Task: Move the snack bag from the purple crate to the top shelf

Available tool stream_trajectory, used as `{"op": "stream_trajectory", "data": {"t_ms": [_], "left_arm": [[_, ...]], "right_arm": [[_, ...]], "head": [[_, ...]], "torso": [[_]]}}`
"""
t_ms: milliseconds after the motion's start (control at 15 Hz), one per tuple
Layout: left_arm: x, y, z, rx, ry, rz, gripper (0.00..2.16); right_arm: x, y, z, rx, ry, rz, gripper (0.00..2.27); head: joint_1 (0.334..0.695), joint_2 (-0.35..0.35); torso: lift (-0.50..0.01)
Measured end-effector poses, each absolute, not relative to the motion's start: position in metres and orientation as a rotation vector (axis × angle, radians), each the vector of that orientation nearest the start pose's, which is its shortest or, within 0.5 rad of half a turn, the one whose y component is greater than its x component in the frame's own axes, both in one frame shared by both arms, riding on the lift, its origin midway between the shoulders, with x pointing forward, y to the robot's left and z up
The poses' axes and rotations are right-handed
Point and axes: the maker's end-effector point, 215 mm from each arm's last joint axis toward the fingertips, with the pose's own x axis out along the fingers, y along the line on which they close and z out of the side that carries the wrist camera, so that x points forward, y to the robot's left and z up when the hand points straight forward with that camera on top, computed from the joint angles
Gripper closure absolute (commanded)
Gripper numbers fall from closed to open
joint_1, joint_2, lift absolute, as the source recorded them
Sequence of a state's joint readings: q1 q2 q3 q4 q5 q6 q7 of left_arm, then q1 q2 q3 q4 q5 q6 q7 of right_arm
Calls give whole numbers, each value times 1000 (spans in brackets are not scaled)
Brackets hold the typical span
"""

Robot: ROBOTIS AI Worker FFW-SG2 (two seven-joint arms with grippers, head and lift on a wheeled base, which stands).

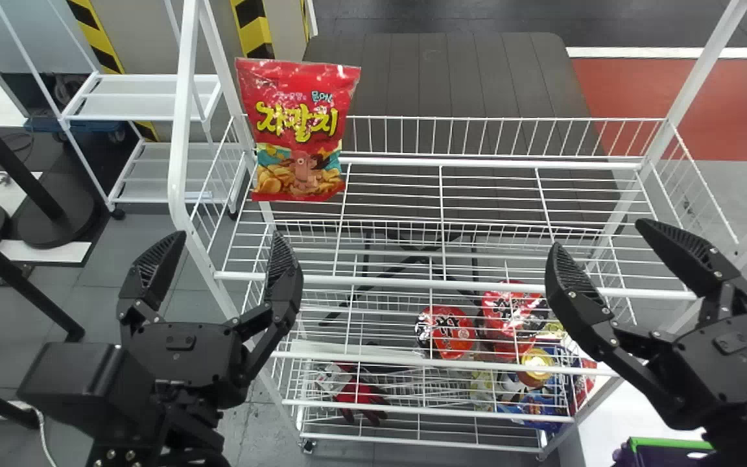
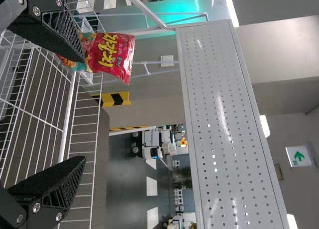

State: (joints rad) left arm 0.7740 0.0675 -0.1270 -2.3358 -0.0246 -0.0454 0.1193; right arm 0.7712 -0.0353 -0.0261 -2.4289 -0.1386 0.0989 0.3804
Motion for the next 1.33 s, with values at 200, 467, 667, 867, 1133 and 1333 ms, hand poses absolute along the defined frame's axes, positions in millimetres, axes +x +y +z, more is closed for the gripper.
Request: {"op": "stream_trajectory", "data": {"t_ms": [200,467,667,867,1133,1333], "left_arm": [[371,190,-275,-21,-37,-18,87],[370,191,-271,-21,-46,-16,87],[370,192,-271,-21,-45,-15,87],[371,192,-270,-20,-47,-15,87],[371,192,-269,-20,-48,-14,87],[373,192,-270,-20,-47,-14,87]], "right_arm": [[363,-154,-257,96,-9,398,124],[362,-154,-258,96,-7,398,124],[362,-154,-259,96,-6,397,124],[362,-154,-258,95,-8,397,124],[362,-155,-255,93,-18,396,124],[367,-164,-253,95,-28,341,124]], "head": [[695,57],[695,59],[695,59],[695,59],[695,59],[695,45]], "torso": [[0],[0],[0],[0],[0],[-16]]}}
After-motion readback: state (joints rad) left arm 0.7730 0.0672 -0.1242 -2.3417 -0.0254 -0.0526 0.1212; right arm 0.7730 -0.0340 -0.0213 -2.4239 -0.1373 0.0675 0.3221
